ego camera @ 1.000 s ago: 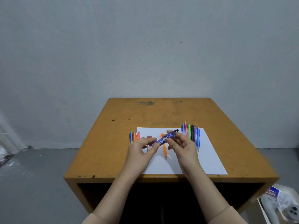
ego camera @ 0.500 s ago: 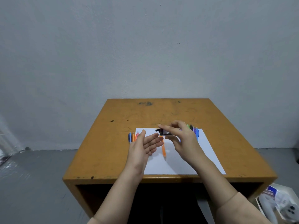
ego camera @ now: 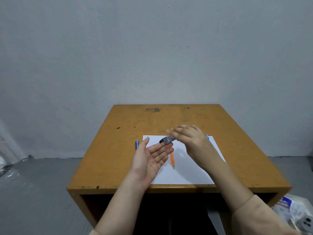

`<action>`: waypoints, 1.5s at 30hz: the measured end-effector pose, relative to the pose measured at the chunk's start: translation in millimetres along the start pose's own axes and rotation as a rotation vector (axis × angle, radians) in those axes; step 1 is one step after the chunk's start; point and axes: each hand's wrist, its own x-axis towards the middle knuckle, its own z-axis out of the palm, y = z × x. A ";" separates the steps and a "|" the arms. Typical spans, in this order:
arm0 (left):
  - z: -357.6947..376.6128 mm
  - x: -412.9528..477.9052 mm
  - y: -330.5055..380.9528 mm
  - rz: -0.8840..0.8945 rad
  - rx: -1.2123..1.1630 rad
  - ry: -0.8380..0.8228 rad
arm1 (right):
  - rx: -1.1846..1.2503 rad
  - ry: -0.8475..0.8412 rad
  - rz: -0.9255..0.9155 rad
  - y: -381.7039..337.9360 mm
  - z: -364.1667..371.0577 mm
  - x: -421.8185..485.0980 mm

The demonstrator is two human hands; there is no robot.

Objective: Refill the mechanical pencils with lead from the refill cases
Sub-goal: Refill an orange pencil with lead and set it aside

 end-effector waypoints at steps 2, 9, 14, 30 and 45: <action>1.2 -0.6 1.9 -0.020 0.005 0.000 | -0.051 -0.001 -0.063 6.3 0.7 -0.3; 4.2 -0.7 4.3 -0.032 0.003 0.006 | -0.070 -0.037 -0.071 6.4 -8.1 1.8; 6.9 -1.5 4.8 -0.052 0.024 0.014 | -0.062 0.017 -0.107 10.1 -5.7 -1.3; 9.5 -1.8 6.8 -0.071 -0.019 0.035 | -0.107 0.043 -0.117 10.6 -5.7 -3.2; 12.9 -4.8 5.5 -0.088 -0.025 0.023 | -0.138 0.083 -0.167 10.2 -6.2 -5.6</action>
